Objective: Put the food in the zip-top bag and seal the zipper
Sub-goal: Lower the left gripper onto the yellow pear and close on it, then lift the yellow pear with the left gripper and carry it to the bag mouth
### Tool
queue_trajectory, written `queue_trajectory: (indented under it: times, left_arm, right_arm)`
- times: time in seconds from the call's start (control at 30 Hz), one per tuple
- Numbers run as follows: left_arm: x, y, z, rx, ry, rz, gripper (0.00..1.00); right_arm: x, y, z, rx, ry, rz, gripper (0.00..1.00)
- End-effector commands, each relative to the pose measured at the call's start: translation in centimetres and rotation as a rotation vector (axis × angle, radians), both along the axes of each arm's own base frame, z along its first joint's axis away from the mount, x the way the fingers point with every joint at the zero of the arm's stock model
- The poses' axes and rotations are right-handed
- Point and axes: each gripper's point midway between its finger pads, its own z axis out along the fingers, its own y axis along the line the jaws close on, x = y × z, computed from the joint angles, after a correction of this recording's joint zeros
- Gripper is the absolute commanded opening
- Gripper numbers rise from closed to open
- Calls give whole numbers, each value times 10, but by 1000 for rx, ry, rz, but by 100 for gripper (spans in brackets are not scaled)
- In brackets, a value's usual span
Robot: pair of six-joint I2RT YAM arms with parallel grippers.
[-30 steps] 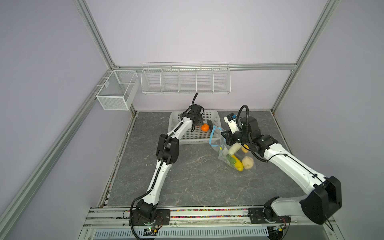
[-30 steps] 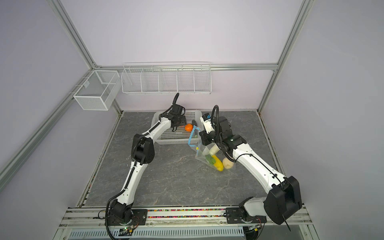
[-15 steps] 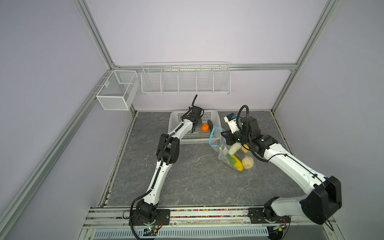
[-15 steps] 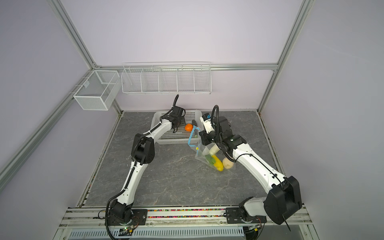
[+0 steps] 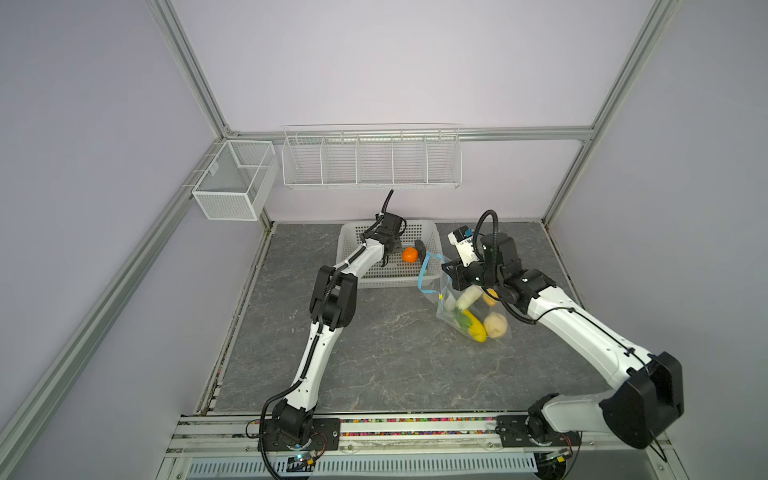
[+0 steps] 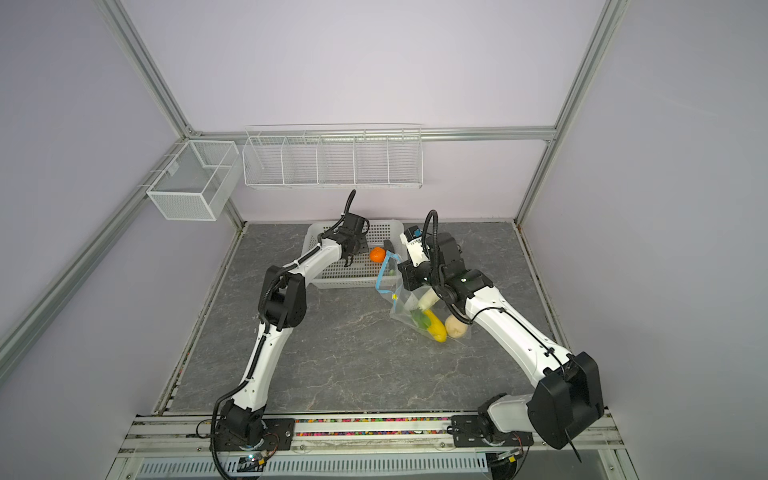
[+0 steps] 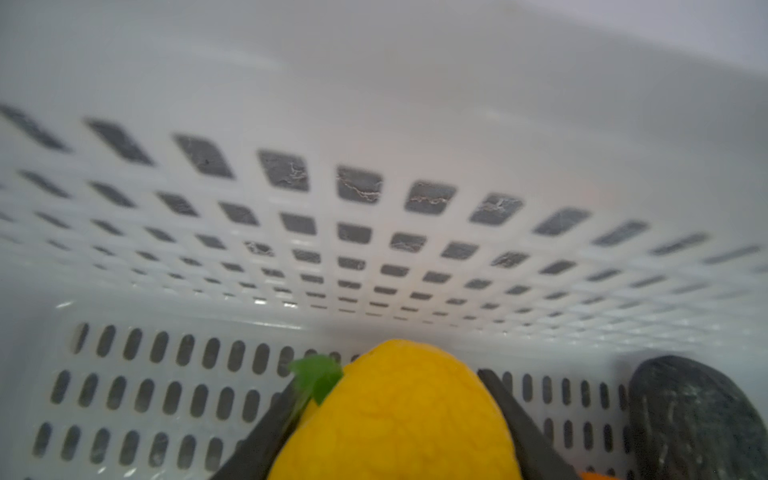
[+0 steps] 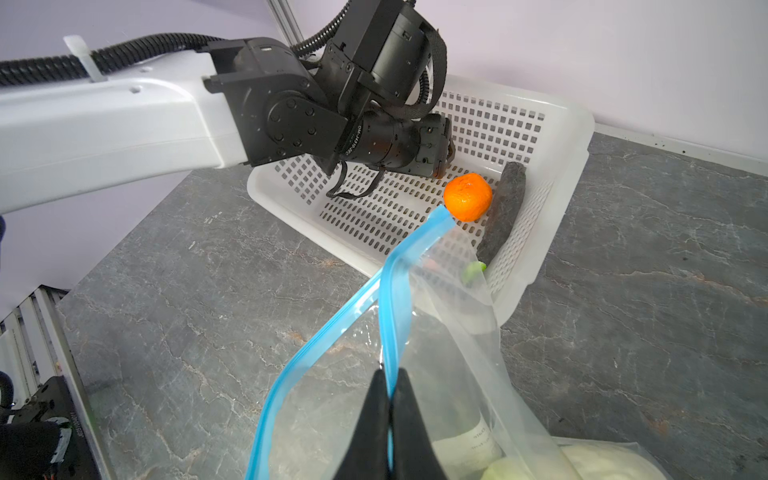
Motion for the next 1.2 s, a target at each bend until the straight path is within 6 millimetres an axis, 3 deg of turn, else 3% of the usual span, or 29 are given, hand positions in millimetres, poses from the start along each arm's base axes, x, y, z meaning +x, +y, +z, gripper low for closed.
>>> queue_trajectory:
  times: [0.0,0.3,0.7,0.9,1.17]
  left_arm:
    - [3,1,39,-15,-78,11,54]
    - [-11,1,49,-19,-83,4,49]
    - [-64,7,85,-52,-73,-23,45]
    - [-101,0,104,-98,-50,-72,43]
    - [-169,-15,122,-221,56,-226,43]
  right_arm:
    - [0,0,-5,14,12,4,7]
    - [0,0,-4,17,9,2,7]
    - [-2,0,1,39,0,0,7]
    - [-6,0,6,58,-10,2,7]
    - [-8,-1,16,66,-38,8,7]
